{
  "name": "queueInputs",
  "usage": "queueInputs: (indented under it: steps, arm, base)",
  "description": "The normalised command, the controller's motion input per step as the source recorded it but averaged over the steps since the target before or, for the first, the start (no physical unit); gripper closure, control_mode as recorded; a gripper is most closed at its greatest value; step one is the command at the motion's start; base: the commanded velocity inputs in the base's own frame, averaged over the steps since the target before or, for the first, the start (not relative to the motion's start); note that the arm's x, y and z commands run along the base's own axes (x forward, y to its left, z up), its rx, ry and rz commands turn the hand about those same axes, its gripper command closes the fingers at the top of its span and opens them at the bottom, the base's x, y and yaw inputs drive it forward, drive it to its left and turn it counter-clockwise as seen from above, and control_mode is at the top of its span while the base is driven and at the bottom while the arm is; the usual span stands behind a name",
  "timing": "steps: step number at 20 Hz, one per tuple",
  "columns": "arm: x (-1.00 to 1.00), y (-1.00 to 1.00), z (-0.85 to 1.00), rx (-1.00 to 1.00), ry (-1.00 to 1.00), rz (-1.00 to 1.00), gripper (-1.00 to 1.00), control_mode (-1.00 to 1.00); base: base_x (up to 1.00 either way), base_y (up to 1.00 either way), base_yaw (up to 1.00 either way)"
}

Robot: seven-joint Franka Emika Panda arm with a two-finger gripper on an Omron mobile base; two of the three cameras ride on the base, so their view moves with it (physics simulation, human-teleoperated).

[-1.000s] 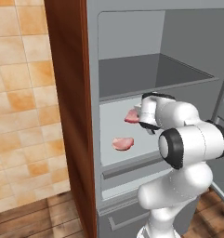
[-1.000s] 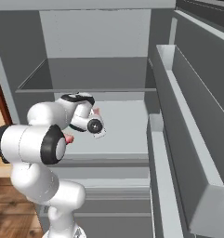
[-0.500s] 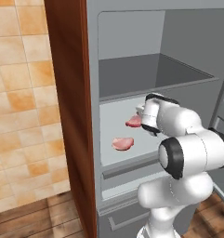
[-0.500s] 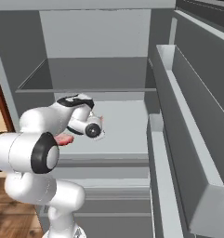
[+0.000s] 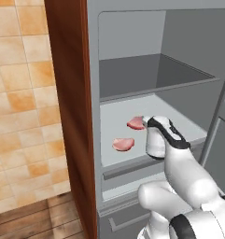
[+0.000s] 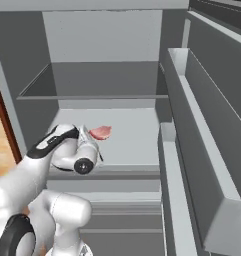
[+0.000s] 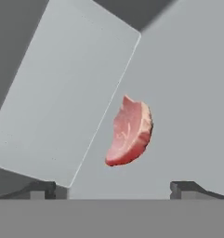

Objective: Place the steak on the counter behind the older steak on the same shelf of the fridge to maintain FIFO order. Close the fridge door when finished.

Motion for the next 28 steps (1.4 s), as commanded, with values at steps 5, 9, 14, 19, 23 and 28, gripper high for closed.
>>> queueInputs:
  steps: [5, 9, 14, 19, 23, 28]
  arm:
    - [-0.54, -0.1, 1.0, 0.01, 0.15, 0.0, -1.0, -1.0]
    - [-0.45, -0.14, 1.0, 0.01, 0.21, 0.0, -1.0, -1.0]
    - [-0.67, -0.09, 0.86, 0.0, 0.25, 0.0, -1.0, -1.0]
    - [-0.78, -0.05, 0.76, 0.0, 0.27, 0.0, -1.0, -1.0]
    - [-0.96, -0.01, 0.45, 0.0, 0.22, 0.0, -1.0, -1.0]
    - [-1.0, -0.04, 0.04, 0.0, 0.13, 0.0, -1.0, -1.0]
  base:
    - [0.0, 0.0, 0.0]
    - [0.0, 0.0, 0.0]
    - [0.0, 0.0, 0.0]
    - [0.0, 0.0, 0.0]
    - [0.0, 0.0, 0.0]
    - [0.0, 0.0, 0.0]
